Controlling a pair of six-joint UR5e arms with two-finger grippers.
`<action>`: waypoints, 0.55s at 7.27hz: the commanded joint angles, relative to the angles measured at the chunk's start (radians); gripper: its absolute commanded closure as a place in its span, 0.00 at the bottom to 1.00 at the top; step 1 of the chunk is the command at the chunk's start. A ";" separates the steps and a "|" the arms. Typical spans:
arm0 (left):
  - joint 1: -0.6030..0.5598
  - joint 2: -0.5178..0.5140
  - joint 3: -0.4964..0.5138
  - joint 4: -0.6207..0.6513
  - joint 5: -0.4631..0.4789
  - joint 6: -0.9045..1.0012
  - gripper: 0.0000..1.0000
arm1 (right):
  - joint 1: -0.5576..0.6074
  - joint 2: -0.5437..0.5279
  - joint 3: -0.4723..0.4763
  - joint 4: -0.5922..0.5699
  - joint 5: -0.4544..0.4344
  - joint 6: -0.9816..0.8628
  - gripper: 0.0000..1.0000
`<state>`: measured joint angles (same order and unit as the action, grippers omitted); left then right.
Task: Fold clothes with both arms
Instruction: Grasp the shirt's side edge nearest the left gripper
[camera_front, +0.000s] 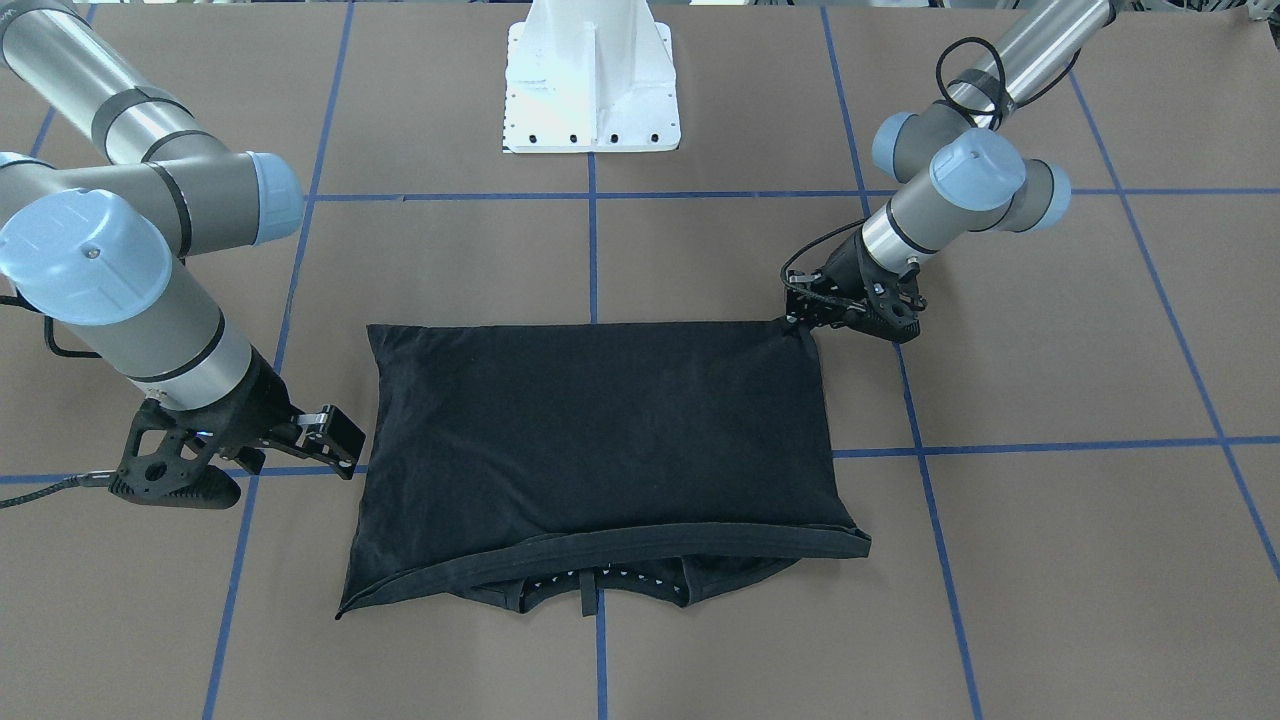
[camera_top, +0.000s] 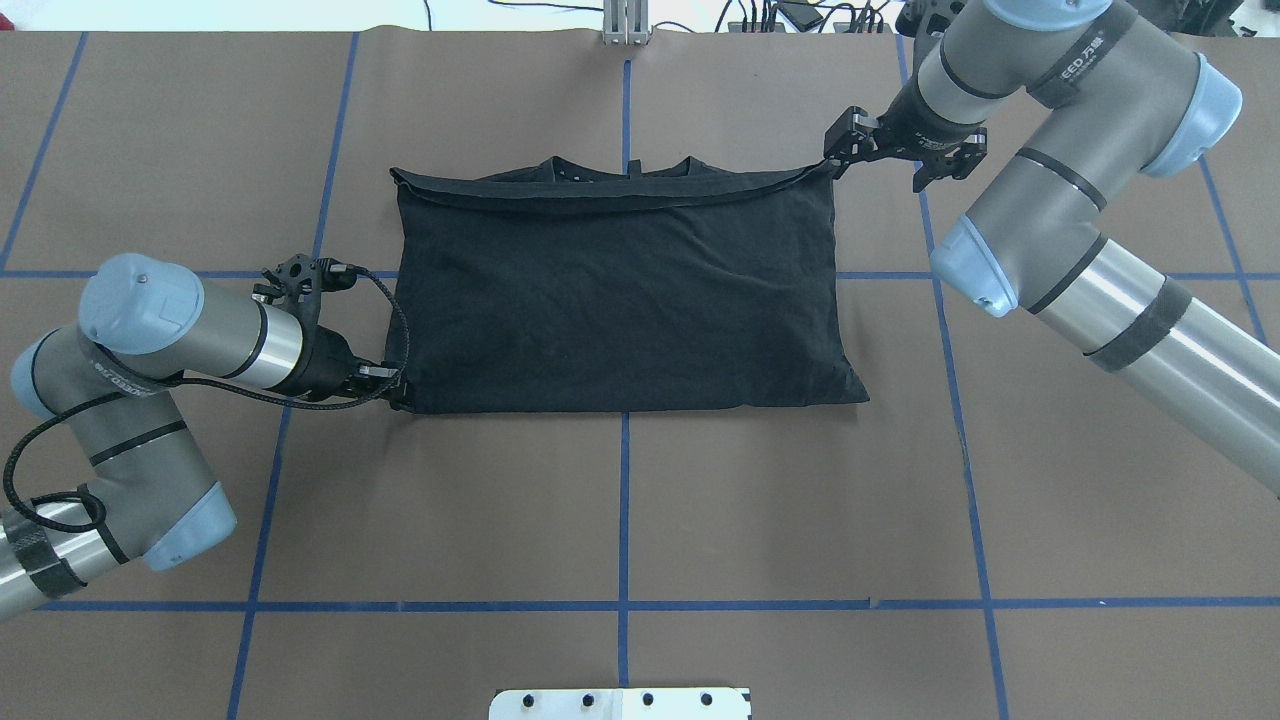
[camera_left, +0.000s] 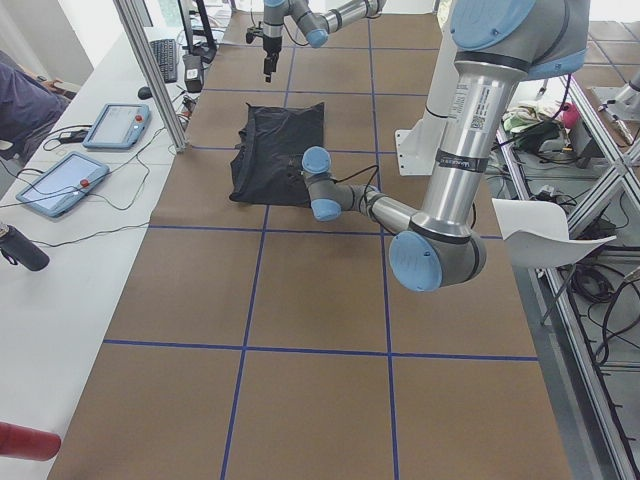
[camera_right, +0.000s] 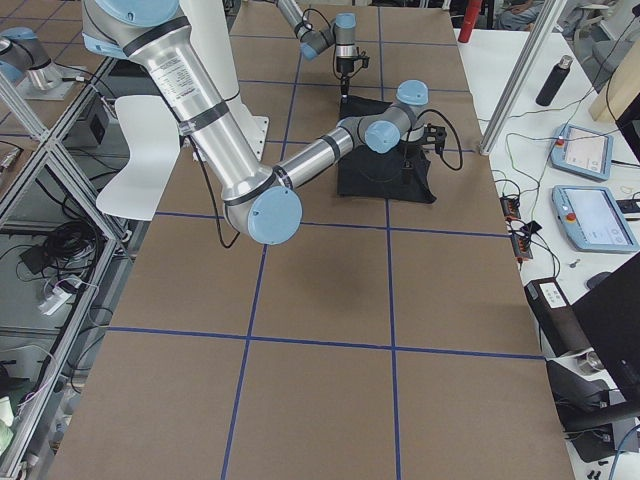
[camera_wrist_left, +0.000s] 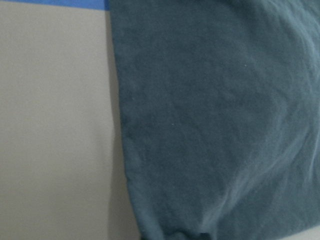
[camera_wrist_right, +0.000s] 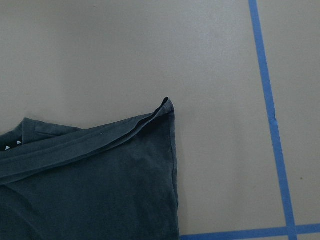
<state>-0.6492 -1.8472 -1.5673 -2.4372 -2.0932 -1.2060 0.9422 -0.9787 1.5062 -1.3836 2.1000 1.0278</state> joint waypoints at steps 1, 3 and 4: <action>-0.003 0.006 -0.011 0.004 0.001 -0.001 1.00 | -0.003 0.002 0.000 0.000 0.000 0.002 0.00; -0.015 0.039 -0.020 0.007 -0.002 0.012 1.00 | -0.017 0.002 0.011 0.002 -0.002 0.011 0.00; -0.047 0.039 -0.010 0.010 -0.001 0.046 1.00 | -0.026 0.002 0.022 0.000 -0.003 0.011 0.00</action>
<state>-0.6690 -1.8155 -1.5833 -2.4298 -2.0943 -1.1884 0.9267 -0.9773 1.5163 -1.3830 2.0987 1.0367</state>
